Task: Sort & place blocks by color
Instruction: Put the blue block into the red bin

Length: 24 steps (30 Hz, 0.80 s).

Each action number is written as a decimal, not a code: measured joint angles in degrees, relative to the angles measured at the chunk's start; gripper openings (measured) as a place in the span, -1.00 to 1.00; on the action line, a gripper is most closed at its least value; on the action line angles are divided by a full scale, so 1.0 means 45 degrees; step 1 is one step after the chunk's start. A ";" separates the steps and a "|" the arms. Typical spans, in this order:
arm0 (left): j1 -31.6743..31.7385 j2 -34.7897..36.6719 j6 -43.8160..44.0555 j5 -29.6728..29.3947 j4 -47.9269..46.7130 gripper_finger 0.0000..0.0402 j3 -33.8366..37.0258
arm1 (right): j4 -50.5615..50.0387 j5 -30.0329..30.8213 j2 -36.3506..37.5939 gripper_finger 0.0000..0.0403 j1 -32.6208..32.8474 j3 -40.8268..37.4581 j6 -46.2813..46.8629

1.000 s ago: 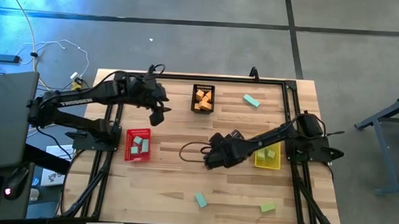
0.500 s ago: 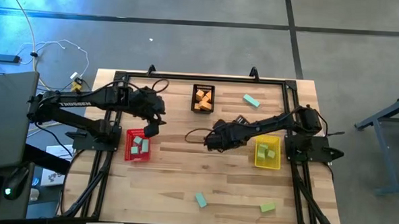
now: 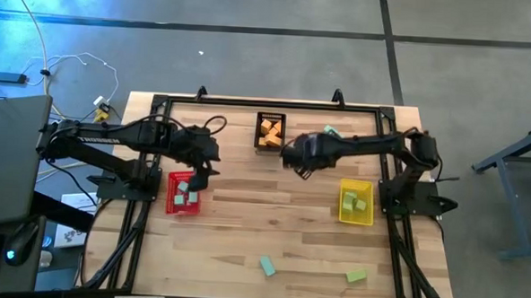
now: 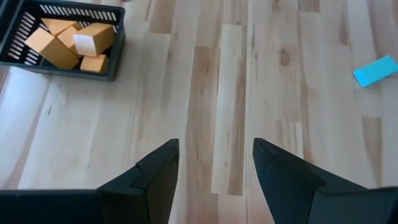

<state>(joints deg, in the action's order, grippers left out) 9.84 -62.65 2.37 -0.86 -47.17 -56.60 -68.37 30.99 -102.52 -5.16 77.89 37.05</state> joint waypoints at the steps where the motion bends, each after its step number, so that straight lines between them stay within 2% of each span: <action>1: -0.0052 0.0000 0.0000 0.0000 -0.0012 -0.04 0.0000 | -0.0018 -0.0149 0.0000 0.05 -0.0318 0.0000 -0.0361; 13: -0.0381 0.0000 0.0335 -0.1007 -0.0338 -0.04 0.0000 | 0.0051 -0.2903 0.0000 0.05 -0.4187 0.0000 -0.4395; 18: -0.0381 0.0000 0.0438 -0.1001 -0.0338 -0.04 0.0000 | 0.0150 -0.3379 0.0000 0.05 -0.5418 0.0000 -0.5952; 24: -0.0381 0.0000 0.0479 -0.1001 -0.0338 -0.04 0.0000 | 0.0896 -0.4084 0.0000 0.05 -0.6759 0.0000 -0.6657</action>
<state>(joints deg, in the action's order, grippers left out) 8.12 -62.65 4.53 -5.37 -48.69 -56.60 -64.34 12.61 -102.52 -35.58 77.89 7.09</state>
